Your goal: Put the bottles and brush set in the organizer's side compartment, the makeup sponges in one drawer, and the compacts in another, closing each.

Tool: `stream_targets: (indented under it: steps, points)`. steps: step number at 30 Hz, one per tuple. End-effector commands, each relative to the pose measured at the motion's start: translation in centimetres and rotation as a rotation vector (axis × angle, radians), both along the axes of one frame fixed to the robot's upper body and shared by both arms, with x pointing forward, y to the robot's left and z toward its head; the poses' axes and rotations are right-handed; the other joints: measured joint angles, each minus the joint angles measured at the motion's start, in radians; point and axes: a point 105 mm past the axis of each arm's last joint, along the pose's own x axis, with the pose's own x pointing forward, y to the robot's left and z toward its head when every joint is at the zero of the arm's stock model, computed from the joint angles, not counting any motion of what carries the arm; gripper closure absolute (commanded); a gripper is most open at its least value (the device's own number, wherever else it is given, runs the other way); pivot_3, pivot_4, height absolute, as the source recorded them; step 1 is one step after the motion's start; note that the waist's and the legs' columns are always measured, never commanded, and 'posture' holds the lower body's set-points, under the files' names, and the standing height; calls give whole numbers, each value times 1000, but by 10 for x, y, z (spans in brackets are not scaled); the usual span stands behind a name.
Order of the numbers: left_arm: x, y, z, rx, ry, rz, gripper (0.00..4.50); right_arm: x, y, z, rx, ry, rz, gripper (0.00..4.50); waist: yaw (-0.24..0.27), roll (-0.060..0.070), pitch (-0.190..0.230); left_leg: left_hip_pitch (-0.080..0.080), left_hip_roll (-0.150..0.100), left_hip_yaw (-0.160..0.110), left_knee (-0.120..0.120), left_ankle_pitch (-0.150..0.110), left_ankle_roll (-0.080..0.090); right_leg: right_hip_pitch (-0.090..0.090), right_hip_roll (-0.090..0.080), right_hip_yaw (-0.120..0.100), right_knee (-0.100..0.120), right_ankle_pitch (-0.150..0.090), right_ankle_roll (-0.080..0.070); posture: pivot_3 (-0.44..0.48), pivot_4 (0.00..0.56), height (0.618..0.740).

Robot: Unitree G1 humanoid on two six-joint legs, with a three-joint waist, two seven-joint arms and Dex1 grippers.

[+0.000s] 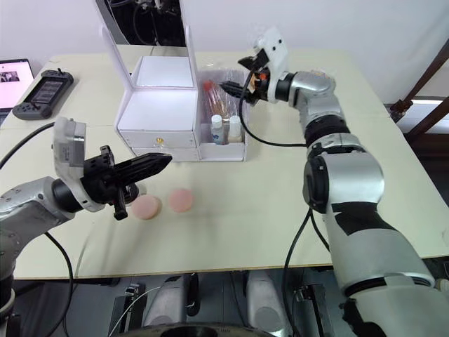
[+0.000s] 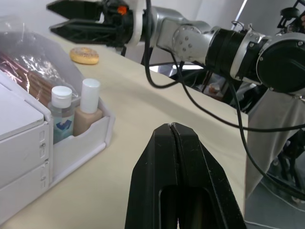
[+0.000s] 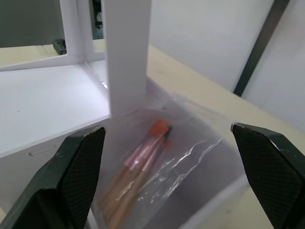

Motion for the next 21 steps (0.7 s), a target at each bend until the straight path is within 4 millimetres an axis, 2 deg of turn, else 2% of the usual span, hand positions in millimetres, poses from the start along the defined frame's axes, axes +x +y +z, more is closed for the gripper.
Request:
stream_targets:
  steps: [1,4,7,10,14,18,21]
  points:
    - [0,2,10,-6,-60,4,4500,-12,9,27,-42,-85,105,38,-3,0,0,1,0,0,0,0,0,0,0,0,0,0,0,0,150,738]
    - [3,7,11,-6,-69,19,4500,-15,17,20,-111,-76,132,38,-2,1,0,2,0,0,0,0,0,0,1,0,3,0,1,0,150,738]
    - [6,13,10,10,-74,38,4500,-21,26,12,-185,-62,176,847,1,0,0,3,1,0,0,0,0,0,1,0,4,0,0,0,150,738]
    - [7,15,8,20,-74,43,4500,-26,31,9,-238,-89,182,2343,2,0,0,3,1,0,1,0,-1,1,1,0,4,-1,-1,0,150,738]
    - [8,17,6,25,-76,49,4500,-6,31,11,-366,-106,-22,4436,1,1,0,3,0,0,1,1,-1,1,1,1,4,-1,-2,0,150,738]
    - [10,18,2,56,-88,69,4500,6,36,7,-502,-176,-114,4436,-2,1,0,3,1,0,0,1,-1,0,1,1,4,-1,-2,0,150,738]
    - [11,23,2,59,-96,87,4500,7,41,1,-529,-129,-102,4436,-1,1,0,3,1,0,0,1,-1,0,1,1,4,-2,-2,0,150,738]
